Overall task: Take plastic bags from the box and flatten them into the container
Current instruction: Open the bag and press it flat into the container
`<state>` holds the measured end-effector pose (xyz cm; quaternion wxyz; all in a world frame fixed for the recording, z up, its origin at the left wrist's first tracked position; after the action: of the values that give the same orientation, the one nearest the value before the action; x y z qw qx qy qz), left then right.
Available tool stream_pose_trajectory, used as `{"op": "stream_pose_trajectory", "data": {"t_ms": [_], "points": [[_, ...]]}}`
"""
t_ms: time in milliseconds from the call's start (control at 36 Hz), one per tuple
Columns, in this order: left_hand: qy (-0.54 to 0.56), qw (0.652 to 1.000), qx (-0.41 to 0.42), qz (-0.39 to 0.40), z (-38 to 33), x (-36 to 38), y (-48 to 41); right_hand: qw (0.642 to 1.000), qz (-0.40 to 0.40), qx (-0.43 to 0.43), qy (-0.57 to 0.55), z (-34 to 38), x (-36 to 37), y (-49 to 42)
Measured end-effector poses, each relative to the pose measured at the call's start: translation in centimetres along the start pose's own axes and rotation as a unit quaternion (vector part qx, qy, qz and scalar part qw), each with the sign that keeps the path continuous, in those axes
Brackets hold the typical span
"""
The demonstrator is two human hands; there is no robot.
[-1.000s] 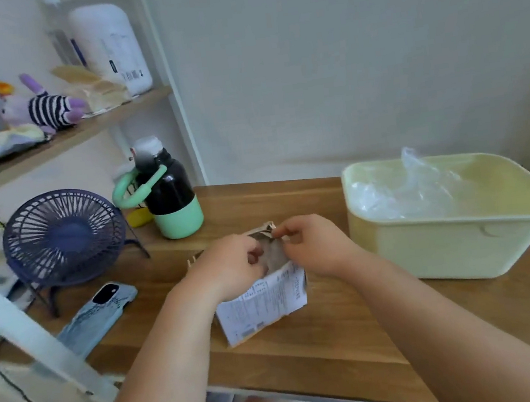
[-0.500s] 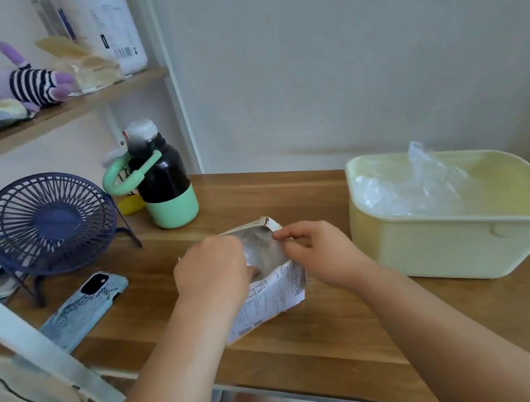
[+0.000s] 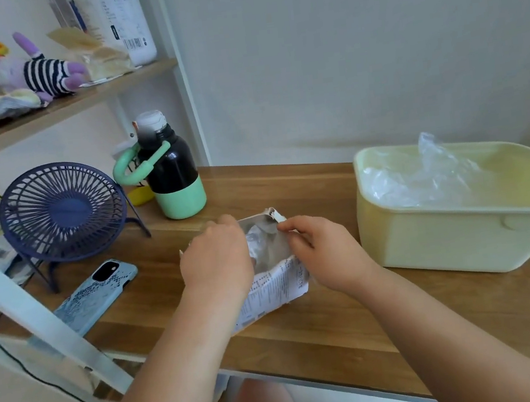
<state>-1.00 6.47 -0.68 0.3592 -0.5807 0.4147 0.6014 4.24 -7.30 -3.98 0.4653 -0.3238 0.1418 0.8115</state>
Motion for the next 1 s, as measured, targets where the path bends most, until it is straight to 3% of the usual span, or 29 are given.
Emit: {"op": "stream_pose_trajectory", "data": {"t_ms": [111, 278, 389, 528, 611, 695, 833, 1000], "points": [[-0.039, 0.998, -0.009, 0.044, 0.0, -0.1, -0.2, 0.999, -0.022, -0.011, 0.041, 0.5, -0.2, 0.0], [-0.041, 0.995, 0.058, 0.075, 0.5, -0.2, -1.1, 0.999, -0.022, 0.002, 0.028, 1.0, -0.3, 0.3], [0.059, 0.992, 0.093, 0.061, 1.1, -0.4, -1.2, 1.0, -0.016, 0.01, 0.01, 1.2, -0.5, 0.4], [0.257, 0.951, 0.167, 0.045, 1.9, -0.7, -0.7, 0.998, -0.026, -0.004, 0.051, 2.3, -1.0, -0.1], [0.293, 0.935, 0.197, 0.03, 2.3, -0.6, -0.3, 0.996, -0.046, -0.048, 0.056, 3.6, -1.4, -0.2], [0.327, 0.918, 0.223, 0.009, 2.7, -0.4, -0.2, 0.995, -0.015, -0.084, 0.042, 4.6, -0.7, -0.6], [0.362, 0.9, 0.242, -0.01, 3.6, 0.1, -0.4, 0.994, 0.052, -0.064, 0.077, 4.2, 1.0, -1.3], [0.416, 0.869, 0.266, -0.024, 4.3, 0.4, -0.3, 0.996, 0.06, -0.044, 0.053, 3.6, 1.2, -1.7]]}}
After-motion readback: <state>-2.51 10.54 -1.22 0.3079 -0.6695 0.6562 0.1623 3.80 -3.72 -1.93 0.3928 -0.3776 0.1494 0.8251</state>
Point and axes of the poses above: each hand's wrist, its own y-axis away from the middle knuckle, its own x-axis out of the palm, z = x × y, the point moved 4 cm from there along -y, towards the middle knuckle, and after that the axes turned 7 degrees about z, right-handed, at the moved point
